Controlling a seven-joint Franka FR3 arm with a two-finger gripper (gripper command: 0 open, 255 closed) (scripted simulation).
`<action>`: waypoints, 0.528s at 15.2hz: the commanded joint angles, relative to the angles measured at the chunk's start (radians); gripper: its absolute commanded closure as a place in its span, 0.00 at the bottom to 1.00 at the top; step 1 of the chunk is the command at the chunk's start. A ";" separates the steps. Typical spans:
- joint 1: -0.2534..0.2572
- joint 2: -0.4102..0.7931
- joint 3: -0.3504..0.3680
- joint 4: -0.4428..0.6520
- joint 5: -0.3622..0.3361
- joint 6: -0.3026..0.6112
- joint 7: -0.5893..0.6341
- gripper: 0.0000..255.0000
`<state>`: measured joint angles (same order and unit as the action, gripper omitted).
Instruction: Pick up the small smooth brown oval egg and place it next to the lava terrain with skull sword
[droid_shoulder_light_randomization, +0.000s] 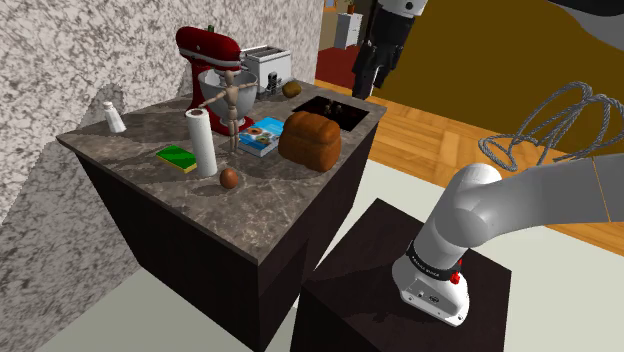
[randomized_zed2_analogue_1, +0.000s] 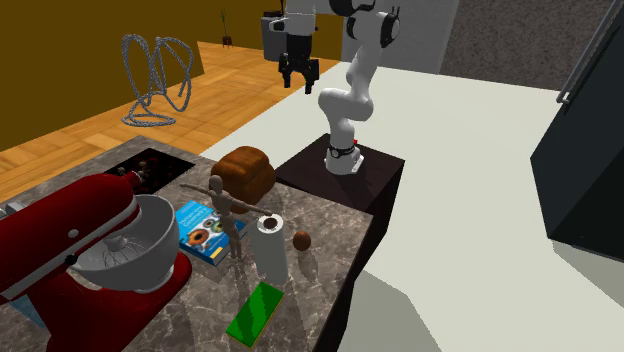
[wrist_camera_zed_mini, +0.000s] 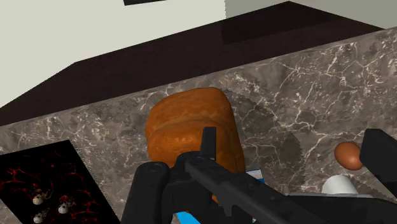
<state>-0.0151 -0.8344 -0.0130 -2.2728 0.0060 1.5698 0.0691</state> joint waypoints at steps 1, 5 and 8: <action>0.000 0.000 0.000 0.000 0.000 0.000 0.000 0.00; 0.016 0.085 0.033 -0.035 0.028 0.113 0.030 0.00; 0.028 0.160 0.058 -0.049 0.047 0.196 0.051 0.00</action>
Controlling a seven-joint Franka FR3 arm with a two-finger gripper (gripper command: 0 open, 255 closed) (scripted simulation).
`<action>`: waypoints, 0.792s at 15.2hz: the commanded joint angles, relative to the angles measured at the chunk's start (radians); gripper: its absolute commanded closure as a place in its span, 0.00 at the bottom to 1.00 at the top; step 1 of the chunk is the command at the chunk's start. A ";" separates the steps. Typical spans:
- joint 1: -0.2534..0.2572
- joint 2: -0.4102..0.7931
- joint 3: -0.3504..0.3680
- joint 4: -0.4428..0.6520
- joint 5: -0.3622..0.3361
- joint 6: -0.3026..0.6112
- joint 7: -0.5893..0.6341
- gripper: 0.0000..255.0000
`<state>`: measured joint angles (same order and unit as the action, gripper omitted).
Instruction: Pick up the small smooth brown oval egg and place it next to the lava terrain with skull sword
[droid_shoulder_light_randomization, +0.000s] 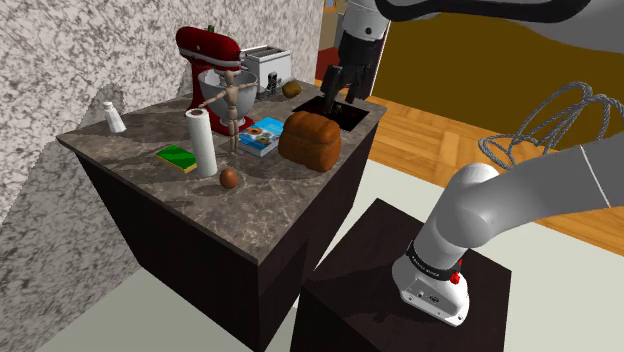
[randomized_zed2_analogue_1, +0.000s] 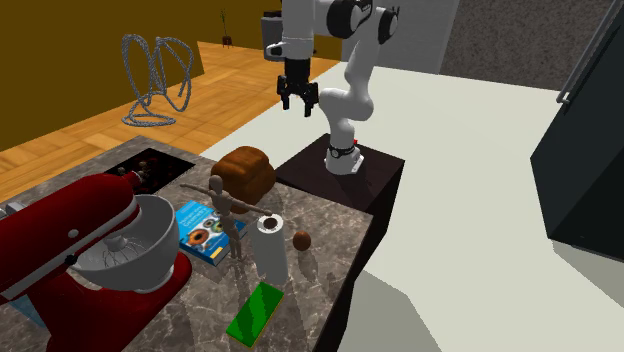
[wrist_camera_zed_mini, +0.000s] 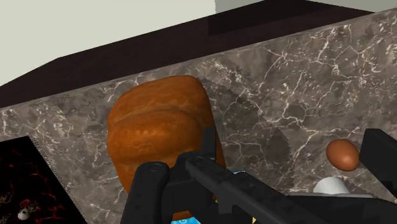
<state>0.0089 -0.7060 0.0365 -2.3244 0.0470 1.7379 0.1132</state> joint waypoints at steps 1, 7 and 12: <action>0.008 0.058 0.016 0.001 0.012 0.055 0.014 0.00; 0.029 0.237 0.065 0.017 0.038 0.210 0.053 0.00; 0.044 0.405 0.103 0.066 0.047 0.323 0.087 0.00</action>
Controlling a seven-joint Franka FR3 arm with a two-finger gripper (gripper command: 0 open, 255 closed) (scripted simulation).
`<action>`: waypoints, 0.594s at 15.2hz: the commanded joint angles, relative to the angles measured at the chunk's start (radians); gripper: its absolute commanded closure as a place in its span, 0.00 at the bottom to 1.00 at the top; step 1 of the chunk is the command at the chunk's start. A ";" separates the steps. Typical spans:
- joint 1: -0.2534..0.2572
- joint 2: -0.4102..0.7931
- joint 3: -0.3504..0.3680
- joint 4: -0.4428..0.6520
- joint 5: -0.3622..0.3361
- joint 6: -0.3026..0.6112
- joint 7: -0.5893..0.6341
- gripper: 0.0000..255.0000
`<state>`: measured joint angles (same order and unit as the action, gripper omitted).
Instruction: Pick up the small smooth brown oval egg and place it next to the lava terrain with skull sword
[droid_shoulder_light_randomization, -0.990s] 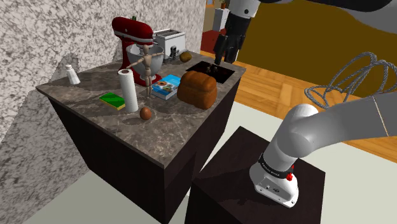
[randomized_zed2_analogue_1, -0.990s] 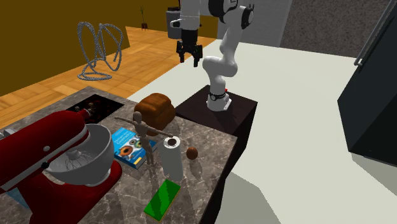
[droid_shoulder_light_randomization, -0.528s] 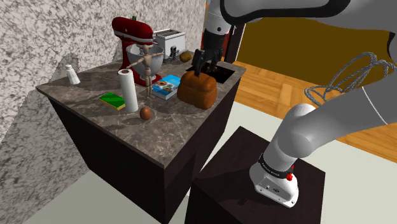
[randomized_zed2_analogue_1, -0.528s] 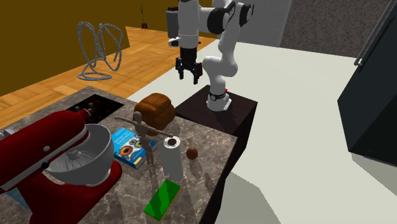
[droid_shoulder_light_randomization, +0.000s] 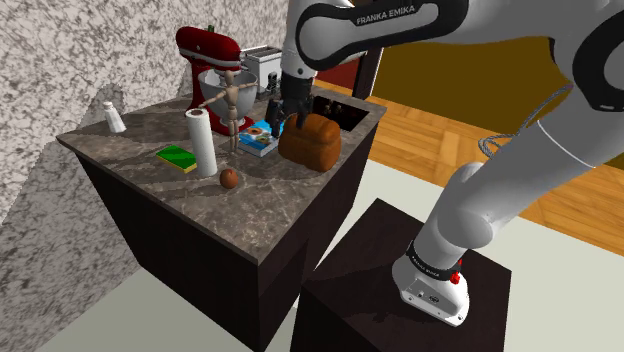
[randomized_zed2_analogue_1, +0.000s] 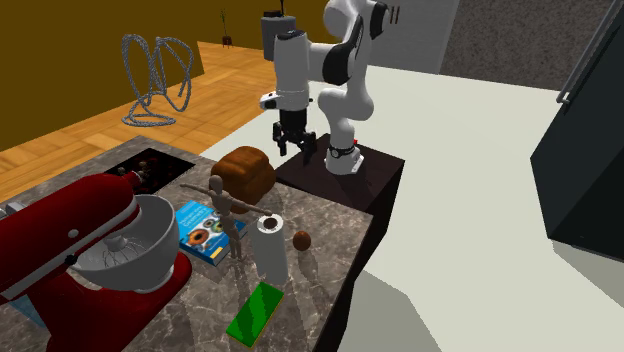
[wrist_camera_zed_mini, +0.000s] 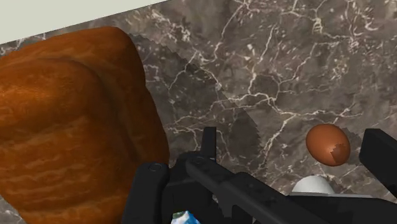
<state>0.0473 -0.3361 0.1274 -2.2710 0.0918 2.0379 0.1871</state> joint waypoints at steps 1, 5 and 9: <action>0.008 0.070 0.019 0.026 0.002 0.043 0.021 0.00; 0.020 0.213 0.045 0.092 -0.006 0.115 0.051 0.00; 0.035 0.360 0.066 0.177 -0.024 0.171 0.085 0.00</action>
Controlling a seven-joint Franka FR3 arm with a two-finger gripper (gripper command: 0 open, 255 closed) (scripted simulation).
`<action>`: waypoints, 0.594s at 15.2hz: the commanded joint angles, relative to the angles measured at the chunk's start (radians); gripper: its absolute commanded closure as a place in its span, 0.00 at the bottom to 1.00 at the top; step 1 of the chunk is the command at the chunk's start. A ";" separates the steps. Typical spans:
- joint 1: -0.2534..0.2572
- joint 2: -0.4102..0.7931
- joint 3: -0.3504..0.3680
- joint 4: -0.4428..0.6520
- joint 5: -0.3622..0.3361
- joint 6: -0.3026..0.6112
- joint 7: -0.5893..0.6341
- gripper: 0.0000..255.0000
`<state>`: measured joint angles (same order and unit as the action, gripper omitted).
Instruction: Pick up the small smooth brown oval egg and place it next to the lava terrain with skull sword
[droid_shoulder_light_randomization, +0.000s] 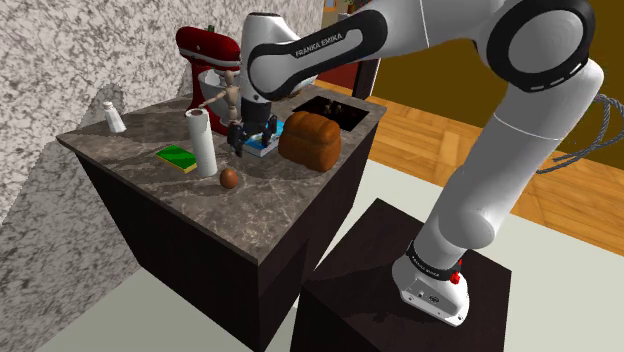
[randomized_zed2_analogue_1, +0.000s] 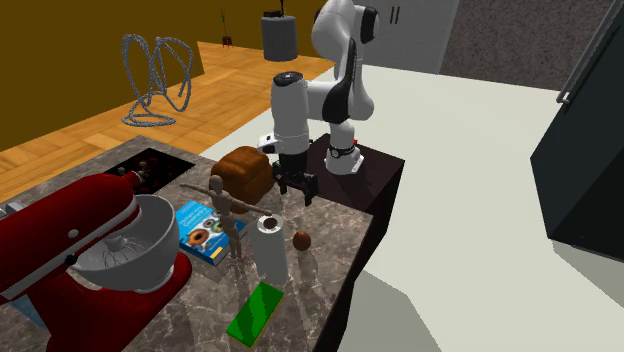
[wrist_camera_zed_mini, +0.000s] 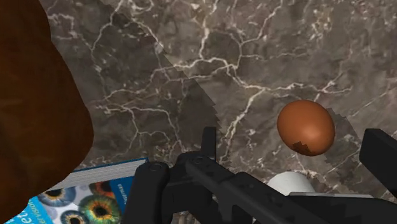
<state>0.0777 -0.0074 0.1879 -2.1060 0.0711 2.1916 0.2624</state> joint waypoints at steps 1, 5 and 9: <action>0.009 0.069 0.010 0.037 -0.009 0.029 0.018 0.00; 0.032 0.220 0.020 0.148 -0.037 0.063 0.051 0.00; 0.045 0.291 0.020 0.187 -0.050 0.093 0.065 0.00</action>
<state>0.1209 0.2704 0.2085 -1.9240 0.0238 2.2754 0.3250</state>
